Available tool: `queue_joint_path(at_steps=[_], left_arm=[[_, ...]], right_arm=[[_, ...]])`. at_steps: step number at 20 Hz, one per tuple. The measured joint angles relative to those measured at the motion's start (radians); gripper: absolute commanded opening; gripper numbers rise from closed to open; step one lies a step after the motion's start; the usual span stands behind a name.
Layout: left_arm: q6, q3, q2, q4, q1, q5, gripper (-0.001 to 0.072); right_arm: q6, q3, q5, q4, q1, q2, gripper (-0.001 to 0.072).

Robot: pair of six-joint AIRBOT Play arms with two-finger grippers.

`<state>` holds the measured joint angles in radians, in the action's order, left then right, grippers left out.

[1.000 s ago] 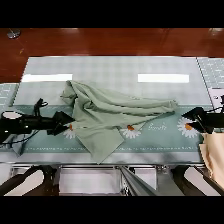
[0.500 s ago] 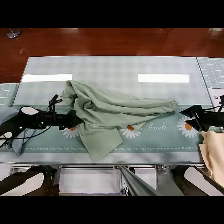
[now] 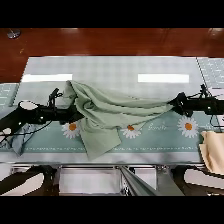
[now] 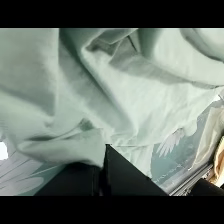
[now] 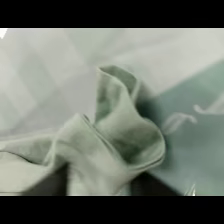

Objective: Fold the shirts.

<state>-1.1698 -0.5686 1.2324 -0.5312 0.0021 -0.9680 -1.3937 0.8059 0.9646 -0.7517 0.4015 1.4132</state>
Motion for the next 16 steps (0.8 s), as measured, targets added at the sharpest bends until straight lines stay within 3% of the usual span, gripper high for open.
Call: queue_joint_path(at_steps=[4,7,13,16], left_arm=[[0.02,-0.094,-0.011,0.0,0.023,-0.03,0.0029],[0.018,-0.301,-0.029,-0.001,0.072,-0.082,0.0029],[-0.06,-0.97,-0.051,0.001,0.183,-0.167,0.0028],[-0.107,-1.281,-0.062,0.0,0.253,-0.214,0.0028]], right_arm=[[-0.005,0.116,0.021,-0.001,-0.04,0.037,0.0042],[-0.003,0.306,0.086,-0.011,-0.051,0.021,0.0041],[-0.005,0.851,0.201,-0.021,-0.055,-0.103,0.0041],[-0.006,1.022,0.233,-0.052,-0.055,-0.23,0.0041]])
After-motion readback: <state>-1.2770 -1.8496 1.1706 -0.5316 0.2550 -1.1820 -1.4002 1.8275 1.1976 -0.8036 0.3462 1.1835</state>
